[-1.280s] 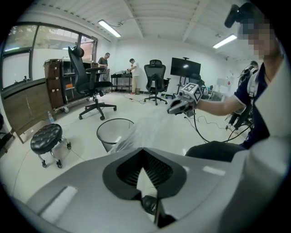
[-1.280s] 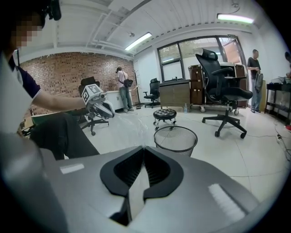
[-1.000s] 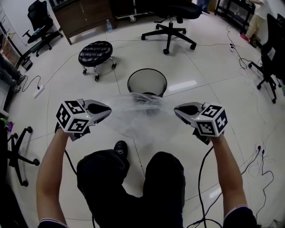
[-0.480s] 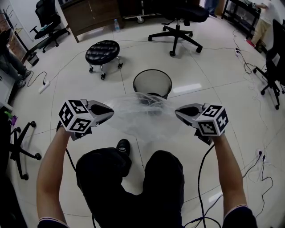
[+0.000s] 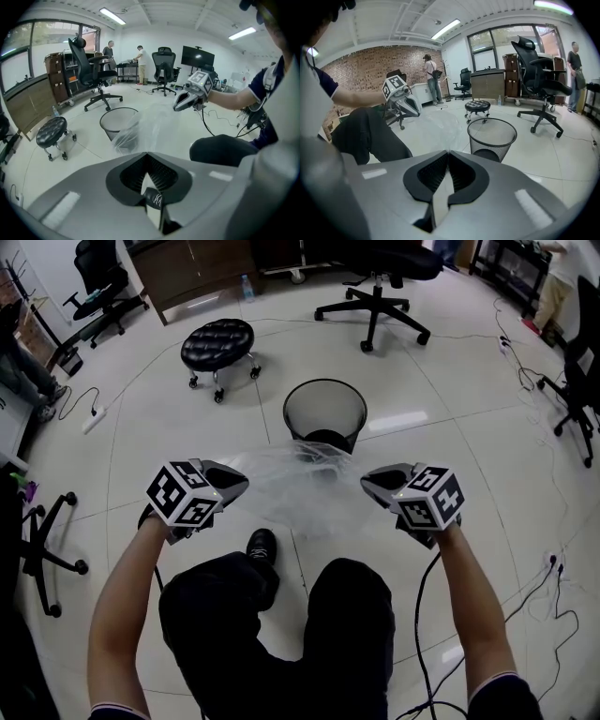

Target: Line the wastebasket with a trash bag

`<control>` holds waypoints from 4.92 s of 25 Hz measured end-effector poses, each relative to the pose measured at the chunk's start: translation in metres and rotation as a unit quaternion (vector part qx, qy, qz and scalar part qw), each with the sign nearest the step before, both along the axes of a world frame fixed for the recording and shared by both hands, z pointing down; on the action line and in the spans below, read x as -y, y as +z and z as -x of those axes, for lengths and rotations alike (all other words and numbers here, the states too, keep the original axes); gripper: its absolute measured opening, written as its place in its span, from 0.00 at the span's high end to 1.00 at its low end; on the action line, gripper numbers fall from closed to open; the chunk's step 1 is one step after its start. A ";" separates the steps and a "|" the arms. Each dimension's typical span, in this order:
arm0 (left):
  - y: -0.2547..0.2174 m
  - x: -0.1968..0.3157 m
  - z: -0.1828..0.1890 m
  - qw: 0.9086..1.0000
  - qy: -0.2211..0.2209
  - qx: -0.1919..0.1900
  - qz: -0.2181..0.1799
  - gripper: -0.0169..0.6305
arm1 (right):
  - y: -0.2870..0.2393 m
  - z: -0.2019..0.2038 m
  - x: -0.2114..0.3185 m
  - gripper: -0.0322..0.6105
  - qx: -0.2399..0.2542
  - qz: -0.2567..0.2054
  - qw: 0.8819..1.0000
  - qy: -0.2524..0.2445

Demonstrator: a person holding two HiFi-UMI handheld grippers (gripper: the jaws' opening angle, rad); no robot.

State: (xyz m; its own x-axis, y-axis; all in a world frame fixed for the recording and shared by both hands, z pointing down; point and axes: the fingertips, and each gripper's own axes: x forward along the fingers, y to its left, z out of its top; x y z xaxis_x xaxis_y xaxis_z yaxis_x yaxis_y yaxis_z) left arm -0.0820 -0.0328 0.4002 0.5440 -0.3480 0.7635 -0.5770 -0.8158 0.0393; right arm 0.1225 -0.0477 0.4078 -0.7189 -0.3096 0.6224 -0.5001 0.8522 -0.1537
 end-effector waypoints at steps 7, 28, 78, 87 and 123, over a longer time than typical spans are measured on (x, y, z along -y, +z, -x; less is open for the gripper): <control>0.043 -0.003 -0.005 0.999 0.001 0.005 0.035 0.96 | 0.040 0.006 -0.005 0.95 -0.019 0.026 0.999 0.002; 0.139 0.062 -0.013 0.994 0.028 -0.007 0.109 0.96 | 0.127 -0.005 0.068 0.95 -0.039 0.084 0.994 0.054; 0.077 0.269 -0.022 0.991 -0.027 -0.132 -0.027 0.96 | 0.074 -0.069 0.229 0.90 0.086 0.017 0.966 0.243; 0.073 0.320 -0.018 0.991 -0.044 -0.116 -0.056 0.96 | 0.078 -0.060 0.273 0.95 0.016 -0.010 0.970 0.243; 0.196 0.454 -0.045 0.995 -0.052 -0.089 0.012 0.96 | 0.193 -0.068 0.394 0.95 -0.063 0.053 0.965 0.247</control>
